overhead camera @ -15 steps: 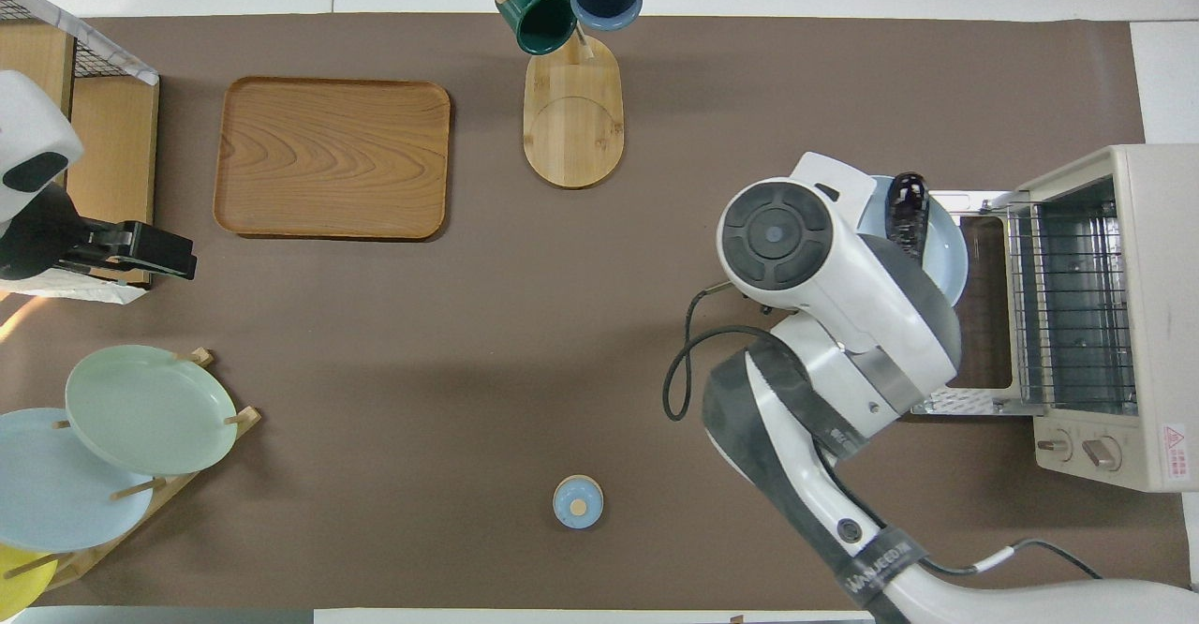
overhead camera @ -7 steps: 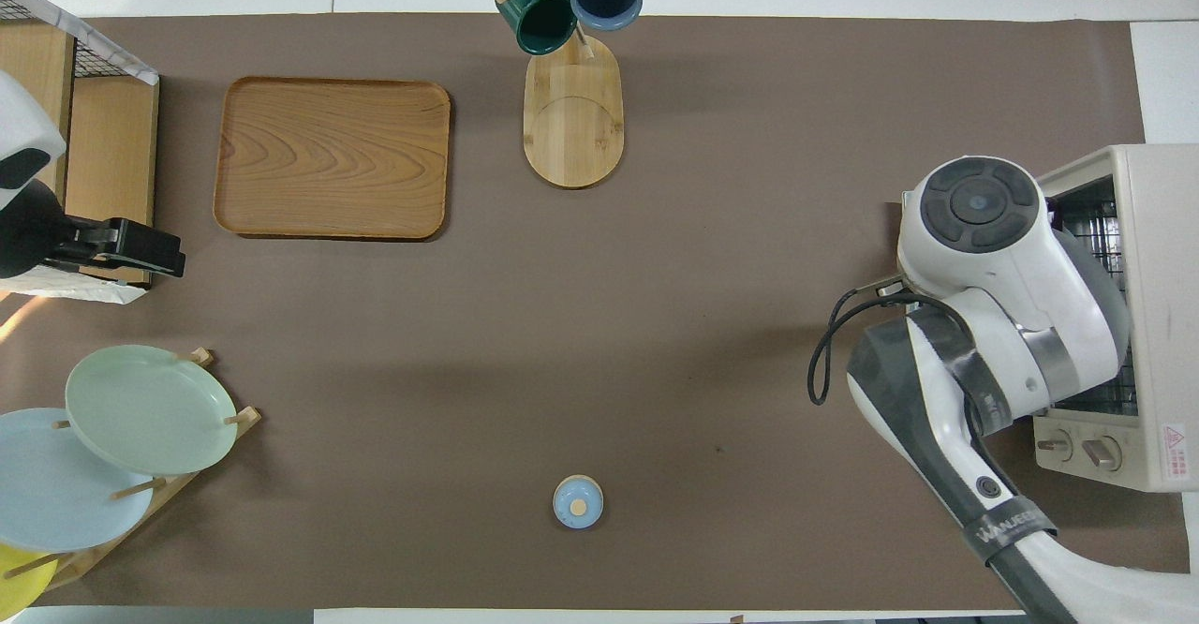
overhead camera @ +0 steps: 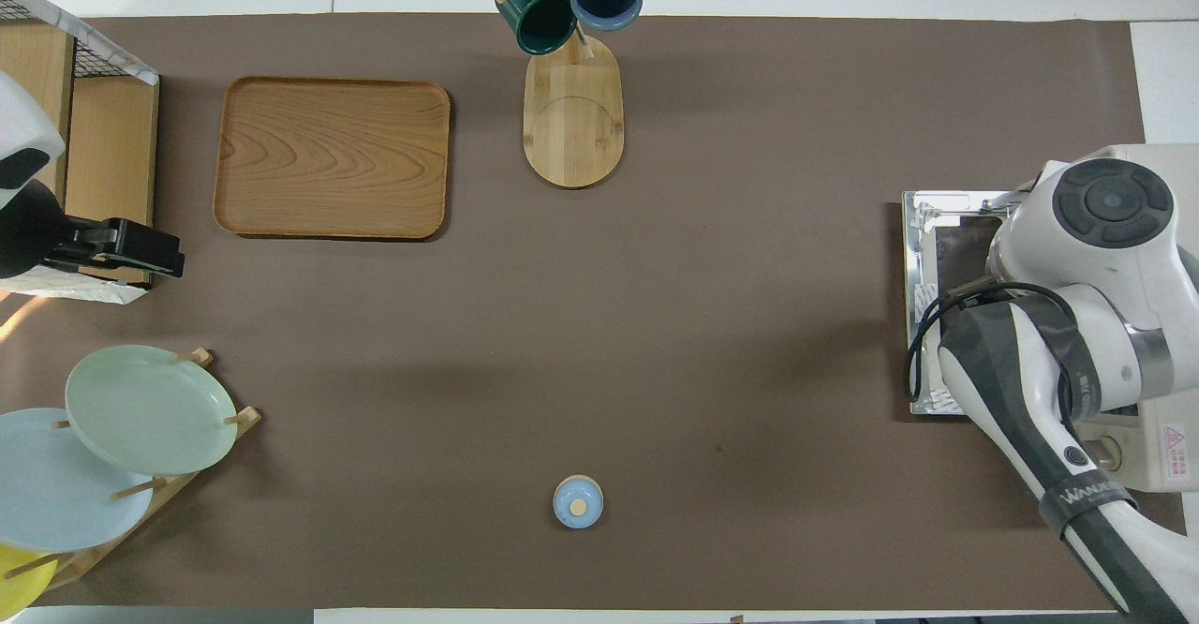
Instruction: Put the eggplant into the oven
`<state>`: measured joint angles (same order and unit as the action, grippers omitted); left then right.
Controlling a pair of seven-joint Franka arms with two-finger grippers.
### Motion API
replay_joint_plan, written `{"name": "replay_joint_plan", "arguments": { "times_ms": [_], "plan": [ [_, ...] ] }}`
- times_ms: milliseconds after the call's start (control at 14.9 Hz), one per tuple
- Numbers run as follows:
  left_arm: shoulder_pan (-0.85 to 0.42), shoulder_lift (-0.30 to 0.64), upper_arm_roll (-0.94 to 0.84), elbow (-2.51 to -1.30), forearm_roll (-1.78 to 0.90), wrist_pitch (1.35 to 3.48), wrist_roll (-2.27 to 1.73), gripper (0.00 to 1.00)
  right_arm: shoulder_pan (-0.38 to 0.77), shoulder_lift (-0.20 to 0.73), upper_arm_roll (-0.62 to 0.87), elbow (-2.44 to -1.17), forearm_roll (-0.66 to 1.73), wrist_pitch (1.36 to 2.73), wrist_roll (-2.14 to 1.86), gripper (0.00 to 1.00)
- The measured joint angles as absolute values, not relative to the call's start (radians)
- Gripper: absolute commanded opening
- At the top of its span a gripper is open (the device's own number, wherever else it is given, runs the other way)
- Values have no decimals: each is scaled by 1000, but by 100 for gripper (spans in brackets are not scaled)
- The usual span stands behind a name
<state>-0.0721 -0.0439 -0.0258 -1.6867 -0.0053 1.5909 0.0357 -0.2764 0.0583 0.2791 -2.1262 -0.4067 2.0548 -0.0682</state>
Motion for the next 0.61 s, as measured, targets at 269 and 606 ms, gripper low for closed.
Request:
{"name": "replay_joint_plan", "arguments": {
  "times_ms": [269,606],
  "plan": [
    [-70,-44,-25,-1687,-5,1591,36,100,-282,42,280,-2150,-359,2055,-73,0],
    [-37,-44,-21,-1687,-4,1591,35,100,-283,36,280,-2164,-340,2054,-92,27]
  ]
}}
